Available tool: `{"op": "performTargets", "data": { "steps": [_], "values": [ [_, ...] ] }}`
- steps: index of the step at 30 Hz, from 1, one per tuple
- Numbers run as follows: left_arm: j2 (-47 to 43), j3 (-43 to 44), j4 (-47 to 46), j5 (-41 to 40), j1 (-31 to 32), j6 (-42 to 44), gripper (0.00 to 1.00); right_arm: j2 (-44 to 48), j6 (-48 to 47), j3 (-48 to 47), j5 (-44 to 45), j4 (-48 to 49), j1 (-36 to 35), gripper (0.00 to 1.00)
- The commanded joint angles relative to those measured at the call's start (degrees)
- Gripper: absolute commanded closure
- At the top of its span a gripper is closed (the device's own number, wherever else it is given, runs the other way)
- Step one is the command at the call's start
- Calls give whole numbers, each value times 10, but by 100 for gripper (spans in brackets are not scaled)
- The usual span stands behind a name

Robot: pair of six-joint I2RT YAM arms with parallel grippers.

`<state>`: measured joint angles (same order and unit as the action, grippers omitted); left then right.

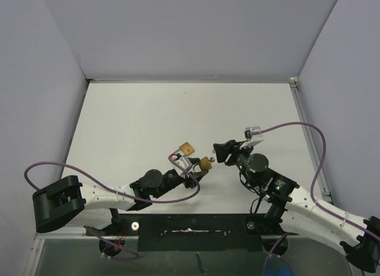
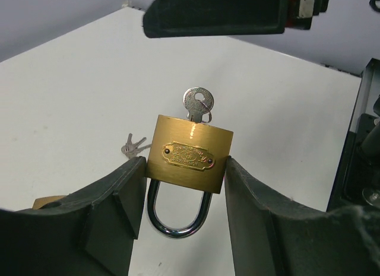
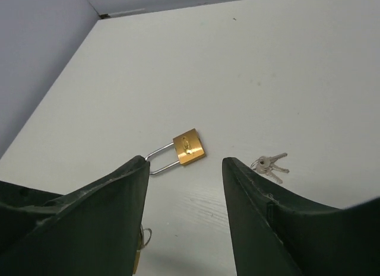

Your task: Unlock with the key

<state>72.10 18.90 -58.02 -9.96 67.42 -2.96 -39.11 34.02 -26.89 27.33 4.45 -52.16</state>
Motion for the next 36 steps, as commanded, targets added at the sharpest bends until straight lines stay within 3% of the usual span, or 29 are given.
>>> {"op": "performTargets", "data": {
  "steps": [1, 11, 25, 36],
  "values": [
    [-36, 52, 51, 14, 3, 9, 100, -66, -88, -75, 16, -104, -16, 46],
    [-54, 65, 118, 3, 2, 17, 100, -79, -140, -104, 137, -177, -91, 41],
    [-56, 84, 165, 22, 1, 34, 100, -92, -151, -110, 121, -229, -92, 39],
    [-33, 107, 173, 41, 1, 41, 100, -113, -169, -104, 62, -178, -101, 39]
  ]
}}
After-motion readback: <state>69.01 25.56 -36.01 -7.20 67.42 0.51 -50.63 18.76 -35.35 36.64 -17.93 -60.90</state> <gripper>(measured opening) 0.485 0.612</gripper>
